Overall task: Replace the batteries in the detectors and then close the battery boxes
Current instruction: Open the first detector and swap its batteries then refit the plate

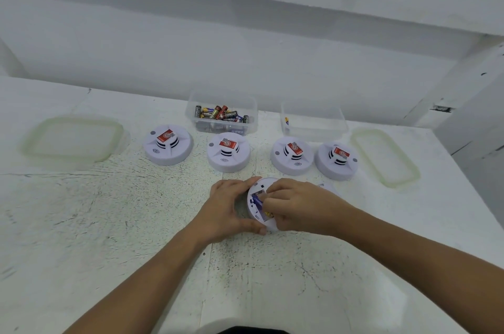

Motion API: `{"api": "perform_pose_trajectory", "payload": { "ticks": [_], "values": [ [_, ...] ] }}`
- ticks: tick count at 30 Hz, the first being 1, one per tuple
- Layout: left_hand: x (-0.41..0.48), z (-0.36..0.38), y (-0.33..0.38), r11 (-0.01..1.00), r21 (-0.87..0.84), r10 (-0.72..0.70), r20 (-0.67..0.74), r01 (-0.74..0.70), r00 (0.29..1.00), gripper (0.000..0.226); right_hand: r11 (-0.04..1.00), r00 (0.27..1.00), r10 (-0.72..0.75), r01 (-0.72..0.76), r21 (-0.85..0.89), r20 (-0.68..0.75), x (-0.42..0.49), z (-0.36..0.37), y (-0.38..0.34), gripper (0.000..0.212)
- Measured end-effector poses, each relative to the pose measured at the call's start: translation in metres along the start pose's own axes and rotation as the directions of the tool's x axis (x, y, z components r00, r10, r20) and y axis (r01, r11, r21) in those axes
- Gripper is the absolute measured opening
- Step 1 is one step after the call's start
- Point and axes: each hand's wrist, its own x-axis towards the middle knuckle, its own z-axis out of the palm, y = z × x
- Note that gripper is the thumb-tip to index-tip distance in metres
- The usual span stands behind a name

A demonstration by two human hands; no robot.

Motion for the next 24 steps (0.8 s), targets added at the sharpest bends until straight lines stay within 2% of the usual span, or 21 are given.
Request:
{"api": "perform_pose_trajectory", "payload": {
  "ticks": [3, 6, 11, 13, 14, 15, 17, 21, 23, 24],
  "values": [
    [0.000, 0.000, 0.001, 1.000, -0.002, 0.001, -0.007, -0.001, 1.000, 0.099, 0.975, 0.988, 0.152, -0.149, 0.168, -0.006, -0.008, 0.000, -0.001, 0.022],
    [-0.002, 0.000, 0.003, 1.000, -0.002, 0.026, -0.018, -0.026, 0.999, 0.097, 0.906, 0.959, 0.284, -0.274, 0.321, 0.018, -0.010, 0.000, -0.004, 0.025],
    [-0.003, 0.000, 0.004, 0.999, -0.022, 0.042, -0.018, -0.042, 0.999, 0.097, 0.855, 0.914, 0.406, -0.389, 0.342, 0.025, -0.006, 0.000, -0.013, 0.010],
    [-0.003, 0.000, 0.005, 0.999, -0.019, 0.032, -0.021, -0.032, 0.999, 0.099, 0.847, 0.899, 0.438, -0.420, 0.326, 0.022, -0.006, 0.000, -0.014, 0.013],
    [-0.003, 0.000, 0.005, 0.999, -0.021, 0.029, -0.021, -0.029, 0.999, 0.098, 0.816, 0.883, 0.470, -0.443, 0.371, 0.021, -0.006, -0.002, -0.013, 0.015],
    [-0.003, 0.000, 0.005, 0.999, -0.026, 0.027, -0.018, -0.027, 0.999, 0.097, 0.748, 0.853, 0.521, -0.472, 0.466, 0.028, -0.005, -0.005, -0.011, 0.016],
    [-0.003, 0.000, 0.006, 0.999, -0.018, 0.029, -0.006, -0.029, 1.000, 0.094, 0.523, 0.767, 0.636, -0.509, 0.684, 0.085, -0.003, -0.013, -0.002, 0.016],
    [-0.002, 0.001, 0.005, 1.000, -0.006, 0.019, -0.002, -0.019, 1.000, 0.093, 0.109, 0.618, 0.749, -0.471, 0.876, 0.239, 0.003, -0.031, 0.033, 0.019],
    [-0.003, 0.000, 0.006, 1.000, -0.010, 0.024, 0.001, -0.024, 1.000, 0.092, -0.001, 0.568, 0.785, -0.400, 0.917, 0.248, 0.008, -0.042, 0.051, 0.021],
    [-0.003, -0.001, 0.007, 1.000, -0.010, 0.030, 0.007, -0.030, 1.000, 0.091, -0.017, 0.547, 0.806, -0.364, 0.931, 0.228, 0.010, -0.047, 0.061, 0.022]
  ]
}}
